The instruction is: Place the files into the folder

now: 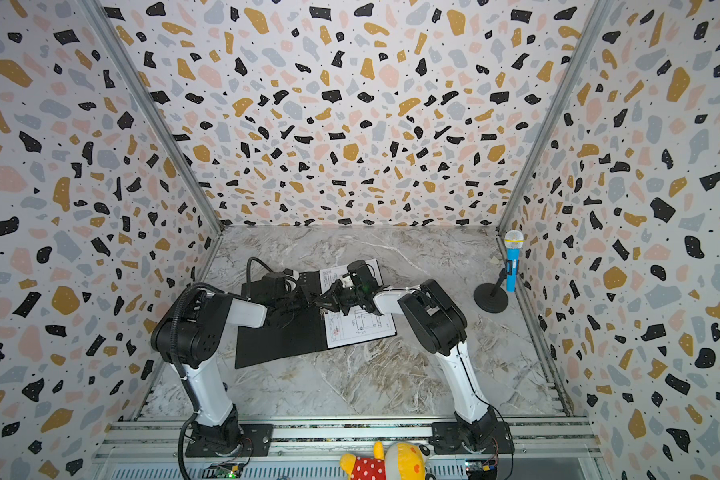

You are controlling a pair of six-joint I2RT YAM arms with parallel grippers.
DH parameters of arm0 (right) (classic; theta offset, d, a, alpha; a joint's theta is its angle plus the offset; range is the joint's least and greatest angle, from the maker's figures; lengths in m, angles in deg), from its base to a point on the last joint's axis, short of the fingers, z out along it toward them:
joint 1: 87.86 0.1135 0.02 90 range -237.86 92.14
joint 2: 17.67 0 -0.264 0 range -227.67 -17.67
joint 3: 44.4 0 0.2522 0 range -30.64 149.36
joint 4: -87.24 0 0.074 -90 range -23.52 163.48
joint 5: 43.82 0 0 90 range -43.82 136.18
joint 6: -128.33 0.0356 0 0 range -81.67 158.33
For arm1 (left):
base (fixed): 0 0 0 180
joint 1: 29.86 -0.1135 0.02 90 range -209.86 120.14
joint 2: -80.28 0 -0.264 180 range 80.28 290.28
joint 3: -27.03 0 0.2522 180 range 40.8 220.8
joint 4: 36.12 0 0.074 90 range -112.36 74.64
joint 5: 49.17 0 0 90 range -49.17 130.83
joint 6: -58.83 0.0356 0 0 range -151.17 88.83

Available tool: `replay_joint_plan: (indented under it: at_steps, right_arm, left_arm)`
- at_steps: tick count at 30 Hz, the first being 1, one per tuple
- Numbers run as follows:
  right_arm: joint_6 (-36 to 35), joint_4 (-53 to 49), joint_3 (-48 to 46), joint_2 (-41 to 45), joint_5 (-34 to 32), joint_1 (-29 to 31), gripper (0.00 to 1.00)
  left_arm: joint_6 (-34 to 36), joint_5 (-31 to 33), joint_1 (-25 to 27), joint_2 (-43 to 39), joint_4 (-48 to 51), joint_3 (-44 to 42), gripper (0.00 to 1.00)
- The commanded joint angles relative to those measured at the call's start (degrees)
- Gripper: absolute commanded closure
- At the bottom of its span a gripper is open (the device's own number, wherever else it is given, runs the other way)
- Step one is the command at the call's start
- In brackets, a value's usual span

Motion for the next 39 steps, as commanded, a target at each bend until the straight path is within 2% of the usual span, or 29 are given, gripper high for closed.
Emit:
replay_joint_plan:
  at_steps: [1,13,18,31,39]
  right_arm:
    - [-0.45,0.44,0.82,1.34,1.0,0.51,0.85]
    - [-1.81,0.7,-0.74,2.04,1.97,0.52,0.94]
    - [-4.58,-0.75,-0.89,2.14,2.96,0.52,0.97]
    - [-23.83,-13.44,0.95,1.94,3.43,-0.28,1.0]
    - [-33.58,-20.49,1.36,2.08,-0.7,-0.46,1.0]
  left_arm:
    - [1.77,1.32,0.45,1.42,5.21,0.08,0.94]
    - [2.65,1.76,0.45,1.82,6.52,0.58,0.94]
    - [3.12,1.76,0.45,2.22,7.13,1.04,0.94]
    - [3.42,1.15,0.21,2.92,7.59,1.87,0.94]
    - [3.31,0.56,0.1,3.26,7.25,1.96,0.95]
